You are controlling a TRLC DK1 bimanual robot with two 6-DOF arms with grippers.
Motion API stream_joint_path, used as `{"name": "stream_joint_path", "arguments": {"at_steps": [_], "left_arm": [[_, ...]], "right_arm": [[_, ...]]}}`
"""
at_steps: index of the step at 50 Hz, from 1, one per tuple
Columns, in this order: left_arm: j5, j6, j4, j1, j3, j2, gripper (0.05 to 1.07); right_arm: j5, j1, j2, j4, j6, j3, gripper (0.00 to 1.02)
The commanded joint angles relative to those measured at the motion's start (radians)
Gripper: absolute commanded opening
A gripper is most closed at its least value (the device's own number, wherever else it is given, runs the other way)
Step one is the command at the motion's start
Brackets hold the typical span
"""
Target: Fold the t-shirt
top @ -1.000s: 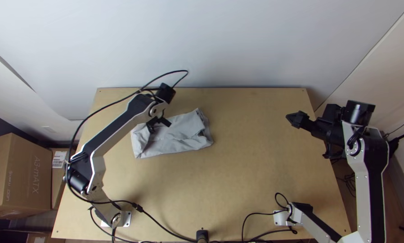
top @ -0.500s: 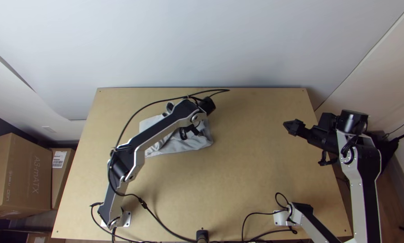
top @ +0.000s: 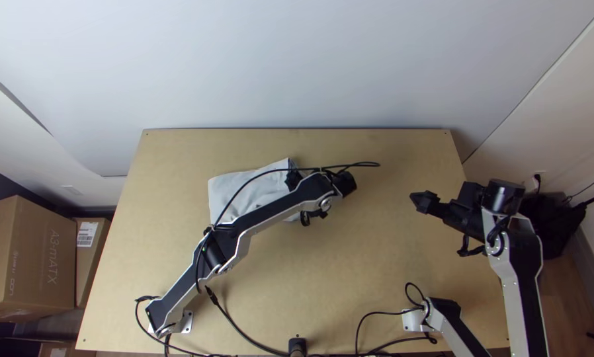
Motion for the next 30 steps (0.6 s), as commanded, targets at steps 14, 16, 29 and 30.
{"name": "stream_joint_path", "arguments": {"at_steps": [14, 16, 29, 30], "left_arm": [[0.018, -0.064, 0.065, 0.07, 0.043, -0.254, 1.03], [0.03, -0.067, 0.068, 0.093, 0.043, -0.288, 1.03], [0.256, -0.093, 0.045, 0.262, 0.005, -0.521, 1.03], [0.266, -0.093, 0.04, 0.28, -0.001, -0.536, 1.03]], "right_arm": [[-0.015, 0.116, 0.237, 0.165, 0.019, -0.107, 0.99], [-0.023, 0.159, 0.297, 0.179, 0.037, -0.087, 0.99], [-0.138, 0.377, 0.709, 0.185, 0.096, 0.206, 0.99], [-0.141, 0.389, 0.739, 0.185, 0.099, 0.235, 0.99]]}}
